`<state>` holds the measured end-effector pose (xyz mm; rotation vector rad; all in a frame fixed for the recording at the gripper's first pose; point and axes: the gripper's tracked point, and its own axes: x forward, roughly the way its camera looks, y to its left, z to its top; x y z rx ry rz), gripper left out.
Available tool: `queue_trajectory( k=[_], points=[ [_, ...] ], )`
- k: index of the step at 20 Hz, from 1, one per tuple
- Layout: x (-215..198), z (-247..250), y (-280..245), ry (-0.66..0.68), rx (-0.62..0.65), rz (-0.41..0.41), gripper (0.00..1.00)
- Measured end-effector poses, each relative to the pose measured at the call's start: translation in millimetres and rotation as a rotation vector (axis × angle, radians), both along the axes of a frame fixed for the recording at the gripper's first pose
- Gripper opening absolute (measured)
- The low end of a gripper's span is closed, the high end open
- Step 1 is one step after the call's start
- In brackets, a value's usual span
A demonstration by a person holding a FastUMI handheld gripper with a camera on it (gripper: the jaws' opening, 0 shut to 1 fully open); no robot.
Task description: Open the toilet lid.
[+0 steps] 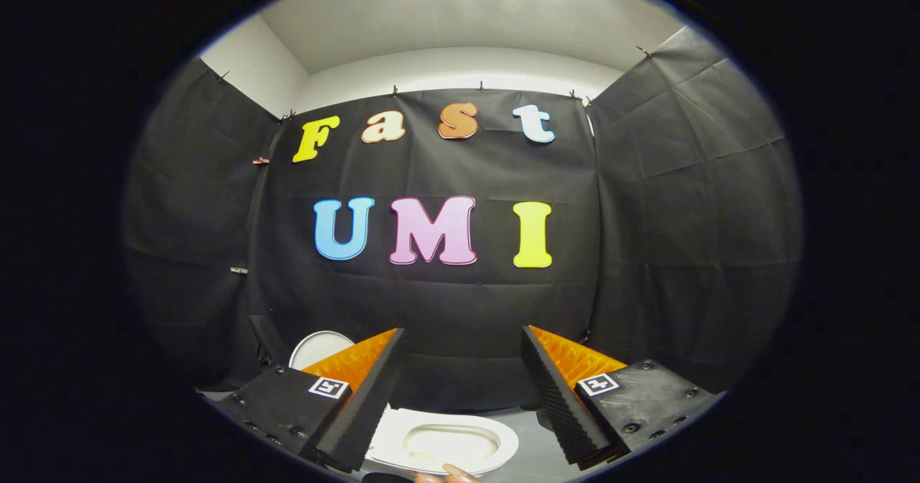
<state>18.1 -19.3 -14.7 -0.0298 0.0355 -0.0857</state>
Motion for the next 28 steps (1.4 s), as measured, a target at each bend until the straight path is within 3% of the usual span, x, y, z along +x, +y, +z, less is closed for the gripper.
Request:
queue_trajectory(
  k=[19,28],
  points=[
    [7,-12,25,0.016,-0.012,0.058,1.00],
    [13,-17,19,0.035,0.004,0.049,1.00]
  ],
)
